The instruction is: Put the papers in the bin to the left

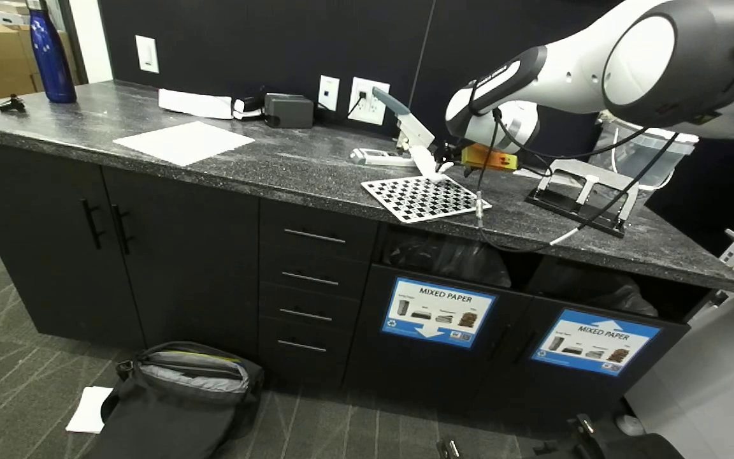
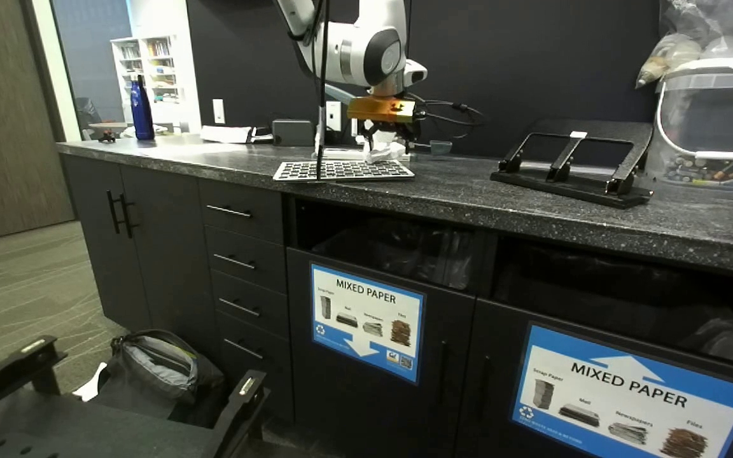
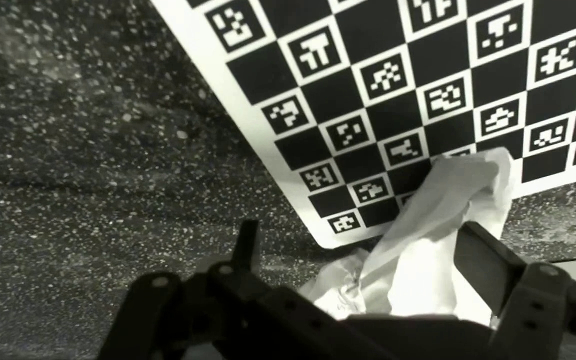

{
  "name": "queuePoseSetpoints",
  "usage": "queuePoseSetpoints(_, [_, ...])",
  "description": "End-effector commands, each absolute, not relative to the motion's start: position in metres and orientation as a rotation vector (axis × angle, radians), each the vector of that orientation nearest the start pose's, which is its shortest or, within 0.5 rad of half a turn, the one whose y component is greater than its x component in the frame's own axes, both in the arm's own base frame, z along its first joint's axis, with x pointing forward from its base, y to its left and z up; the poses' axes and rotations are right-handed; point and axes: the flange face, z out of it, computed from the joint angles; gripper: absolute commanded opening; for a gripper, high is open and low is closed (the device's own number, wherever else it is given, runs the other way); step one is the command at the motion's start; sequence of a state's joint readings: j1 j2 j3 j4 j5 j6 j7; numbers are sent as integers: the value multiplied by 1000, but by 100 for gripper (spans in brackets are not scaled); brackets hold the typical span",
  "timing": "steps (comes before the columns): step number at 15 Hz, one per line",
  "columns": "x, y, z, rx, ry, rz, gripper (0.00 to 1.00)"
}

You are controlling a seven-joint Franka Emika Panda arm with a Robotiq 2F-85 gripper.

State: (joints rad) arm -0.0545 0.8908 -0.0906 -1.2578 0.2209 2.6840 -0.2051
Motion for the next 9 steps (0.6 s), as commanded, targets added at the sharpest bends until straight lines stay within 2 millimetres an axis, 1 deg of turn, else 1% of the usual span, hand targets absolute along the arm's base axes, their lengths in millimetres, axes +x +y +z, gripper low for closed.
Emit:
queuePoseSetpoints(1, [807, -96, 280, -3011, 96, -847, 100])
queuePoseSetpoints(2, [809, -90, 279, -3008, 83, -843, 100])
queuePoseSetpoints(3, [811, -89, 283, -3003, 77, -841, 100])
queuePoseSetpoints(5, [814, -79, 284, -2988, 49, -848, 100])
queuePoseSetpoints(6, [816, -76, 291, -2979, 45, -857, 100])
queuePoseSetpoints(8, [818, -65, 292, -2968, 24, -867, 100])
queuePoseSetpoints(9, [820, -62, 300, -2957, 19, -872, 100])
